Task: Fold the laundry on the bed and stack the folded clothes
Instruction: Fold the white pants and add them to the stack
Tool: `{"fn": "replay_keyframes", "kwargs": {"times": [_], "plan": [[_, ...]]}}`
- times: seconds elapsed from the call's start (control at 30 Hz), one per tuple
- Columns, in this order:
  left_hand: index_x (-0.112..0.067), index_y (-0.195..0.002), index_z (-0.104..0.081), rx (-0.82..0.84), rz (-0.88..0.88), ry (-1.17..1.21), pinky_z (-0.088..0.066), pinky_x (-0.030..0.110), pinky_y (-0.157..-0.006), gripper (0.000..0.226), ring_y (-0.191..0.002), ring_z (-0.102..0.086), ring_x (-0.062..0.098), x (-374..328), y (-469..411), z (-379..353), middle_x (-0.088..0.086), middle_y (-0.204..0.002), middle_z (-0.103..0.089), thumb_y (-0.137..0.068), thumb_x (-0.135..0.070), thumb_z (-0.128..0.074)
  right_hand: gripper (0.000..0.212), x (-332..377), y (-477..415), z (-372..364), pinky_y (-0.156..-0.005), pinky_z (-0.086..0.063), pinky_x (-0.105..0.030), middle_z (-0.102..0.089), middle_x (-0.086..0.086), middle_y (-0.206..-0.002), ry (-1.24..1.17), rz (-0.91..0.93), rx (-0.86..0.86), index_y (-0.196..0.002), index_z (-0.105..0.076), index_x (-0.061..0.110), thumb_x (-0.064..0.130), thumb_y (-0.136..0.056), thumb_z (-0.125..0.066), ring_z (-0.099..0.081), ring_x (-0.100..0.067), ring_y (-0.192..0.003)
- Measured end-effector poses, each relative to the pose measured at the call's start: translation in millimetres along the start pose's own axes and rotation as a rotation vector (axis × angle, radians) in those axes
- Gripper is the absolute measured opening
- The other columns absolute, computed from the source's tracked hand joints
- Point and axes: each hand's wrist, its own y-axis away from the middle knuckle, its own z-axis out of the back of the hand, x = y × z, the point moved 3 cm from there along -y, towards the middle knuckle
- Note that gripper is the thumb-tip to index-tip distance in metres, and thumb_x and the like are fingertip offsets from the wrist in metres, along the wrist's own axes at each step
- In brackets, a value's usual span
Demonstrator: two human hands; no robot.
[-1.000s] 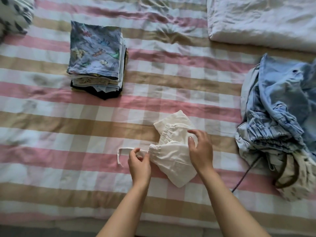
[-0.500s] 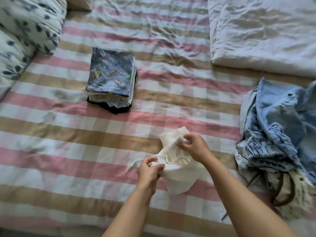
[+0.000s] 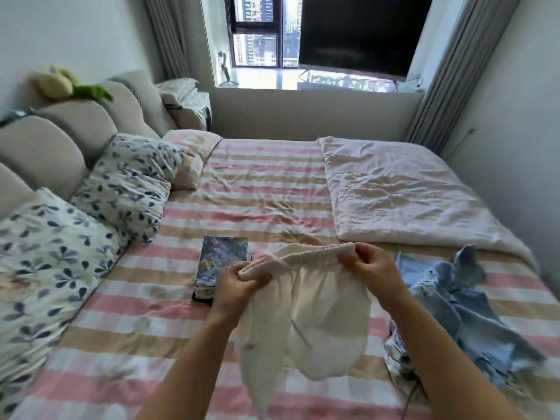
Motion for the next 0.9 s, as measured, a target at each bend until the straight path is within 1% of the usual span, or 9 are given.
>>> {"fn": "replay_keyframes", "kwargs": {"times": [0.13,0.27,0.37,0.47,0.57,0.67,0.73,0.83,0.9], "plan": [[-0.002,-0.084,-0.07,0.026,-0.112,-0.055,-0.053,0.037,-0.072,0.018,-0.072,-0.061,0.021,-43.1,0.4,10.6,0.016,-0.081,-0.067,-0.07,0.008,-0.072,0.004,19.7,4.3,6.9,-0.057,-0.049,-0.023,-0.064,-0.002,-0.069,0.004,0.007,-0.059,-0.079,-0.068,0.013,0.013,-0.083,-0.067,-0.056,-0.009,-0.058],[0.003,-0.086,-0.071,0.058,-0.176,-0.128,-0.053,0.035,-0.072,0.014,-0.075,-0.063,0.023,-55.1,3.8,19.0,0.022,-0.086,-0.07,-0.072,0.002,-0.073,0.006,13.7,13.7,11.6,-0.053,-0.047,-0.018,-0.061,-0.004,-0.068,0.016,-0.016,-0.095,-0.076,-0.065,0.009,0.01,-0.081,-0.069,-0.054,-0.004,-0.053],[0.003,-0.079,-0.066,0.099,-0.201,-0.195,-0.049,0.028,-0.063,0.01,-0.068,-0.057,0.018,-58.2,6.4,19.3,0.015,-0.075,-0.065,-0.074,-0.002,-0.073,0.01,5.2,22.9,13.9,-0.053,-0.048,-0.015,-0.061,-0.003,-0.068,-0.013,-0.057,-0.111,-0.074,-0.062,0.012,0.009,-0.079,-0.07,-0.056,-0.003,-0.054],[-0.004,-0.073,-0.058,0.177,-0.193,-0.208,-0.044,0.027,-0.063,0.013,-0.065,-0.051,0.013,-63.9,5.5,15.6,0.008,-0.068,-0.055,-0.077,0.003,-0.068,0.008,1.5,31.4,18.3,-0.058,-0.051,-0.019,-0.063,-0.005,-0.073,-0.123,-0.115,-0.08,-0.079,-0.061,0.008,0.008,-0.078,-0.069,-0.059,-0.012,-0.062],[-0.008,-0.075,-0.057,0.234,-0.207,-0.181,-0.045,0.013,-0.057,0.015,-0.057,-0.052,-0.002,-71.9,4.0,10.7,0.002,-0.068,-0.055,-0.081,0.004,-0.064,0.017,7.4,36.0,23.7,-0.063,-0.054,-0.021,-0.064,-0.008,-0.079,-0.196,-0.095,-0.041,-0.086,-0.061,0.005,0.012,-0.073,-0.069,-0.061,-0.014,-0.067],[-0.003,-0.086,-0.065,0.258,-0.246,-0.148,-0.05,0.015,-0.061,0.004,-0.065,-0.06,0.004,-80.0,2.3,3.6,0.005,-0.076,-0.063,-0.082,-0.001,-0.064,0.021,11.3,35.2,29.8,-0.064,-0.053,-0.019,-0.065,-0.009,-0.083,-0.163,-0.069,-0.05,-0.094,-0.062,0.002,0.008,-0.075,-0.069,-0.062,-0.012,-0.069],[-0.001,-0.089,-0.067,0.286,-0.246,-0.115,-0.052,0.017,-0.063,0.008,-0.067,-0.061,0.008,-85.6,1.7,-6.5,0.003,-0.076,-0.067,-0.082,-0.001,-0.063,0.022,9.6,34.8,34.6,-0.067,-0.053,-0.019,-0.065,-0.009,-0.086,-0.123,-0.067,-0.043,-0.101,-0.062,-0.001,0.001,-0.08,-0.066,-0.061,-0.015,-0.075],[-0.014,-0.079,-0.064,0.362,-0.234,-0.109,-0.046,0.012,-0.058,0.017,-0.06,-0.058,-0.004,-91.7,3.1,-26.5,-0.013,-0.063,-0.064,-0.086,0.0,-0.058,0.023,4.7,36.9,40.4,-0.067,-0.053,-0.018,-0.065,-0.007,-0.087,-0.033,-0.093,0.011,-0.104,-0.062,-0.002,0.001,-0.081,-0.065,-0.06,-0.016,-0.079],[-0.021,-0.074,-0.059,0.405,-0.233,-0.143,-0.044,0.011,-0.056,0.023,-0.058,-0.053,-0.005,-92.2,4.2,-37.9,-0.013,-0.061,-0.06,-0.089,-0.003,-0.055,0.023,3.1,40.1,43.4,-0.067,-0.051,-0.018,-0.065,-0.007,-0.09,0.04,-0.137,0.071,-0.105,-0.061,0.001,0.004,-0.083,-0.065,-0.06,-0.014,-0.079]]}}
